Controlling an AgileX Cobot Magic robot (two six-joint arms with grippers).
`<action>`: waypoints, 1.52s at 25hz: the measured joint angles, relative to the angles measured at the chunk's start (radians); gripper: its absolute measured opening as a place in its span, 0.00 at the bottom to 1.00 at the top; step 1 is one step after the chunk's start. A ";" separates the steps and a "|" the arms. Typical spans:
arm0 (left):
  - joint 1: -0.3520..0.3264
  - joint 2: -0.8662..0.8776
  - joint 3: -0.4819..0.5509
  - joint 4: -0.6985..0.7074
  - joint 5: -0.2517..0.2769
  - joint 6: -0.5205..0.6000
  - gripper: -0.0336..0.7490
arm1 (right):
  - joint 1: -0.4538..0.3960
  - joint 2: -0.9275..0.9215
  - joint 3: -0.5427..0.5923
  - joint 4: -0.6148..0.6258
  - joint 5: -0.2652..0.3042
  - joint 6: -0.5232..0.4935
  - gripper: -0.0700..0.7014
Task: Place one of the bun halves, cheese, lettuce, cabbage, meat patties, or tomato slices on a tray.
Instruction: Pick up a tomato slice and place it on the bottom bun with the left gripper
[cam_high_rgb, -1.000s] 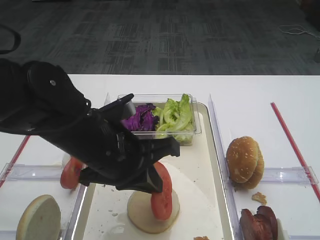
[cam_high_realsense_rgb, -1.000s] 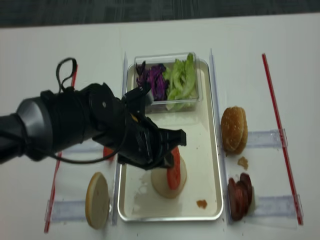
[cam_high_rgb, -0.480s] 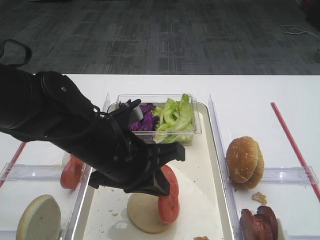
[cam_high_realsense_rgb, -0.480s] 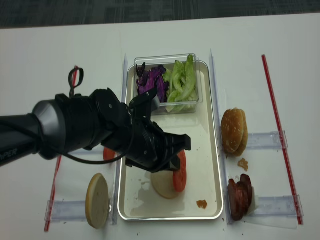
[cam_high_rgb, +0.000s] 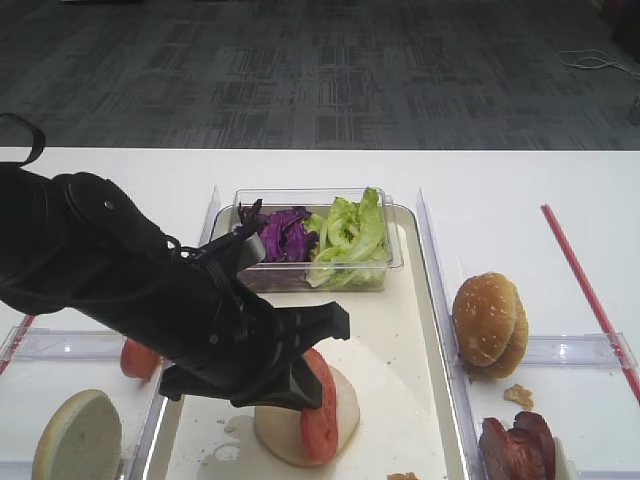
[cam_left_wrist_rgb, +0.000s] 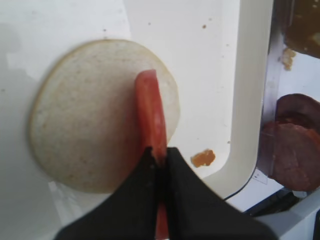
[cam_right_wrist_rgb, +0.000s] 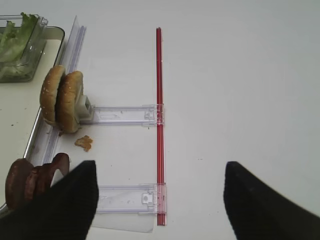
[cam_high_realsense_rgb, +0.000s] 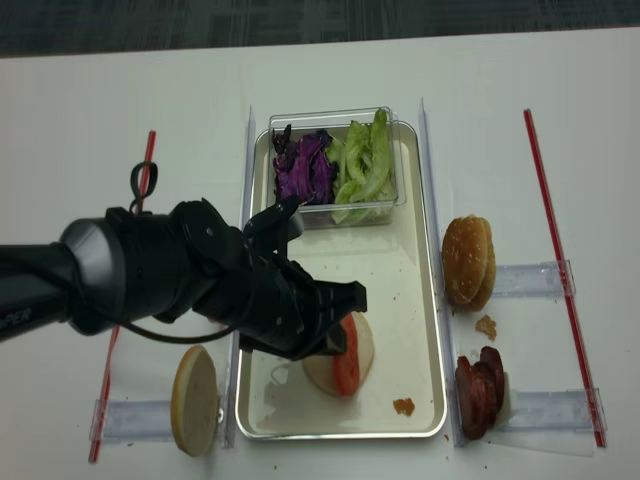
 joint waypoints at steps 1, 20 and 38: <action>0.000 0.000 0.000 -0.024 0.000 0.027 0.04 | 0.000 0.000 0.000 0.000 0.000 0.000 0.82; 0.000 0.000 0.000 -0.083 -0.012 0.103 0.03 | 0.000 0.000 0.000 0.000 0.000 0.000 0.82; 0.000 0.000 0.000 -0.083 -0.006 0.110 0.13 | 0.000 0.000 0.000 0.000 0.000 0.000 0.82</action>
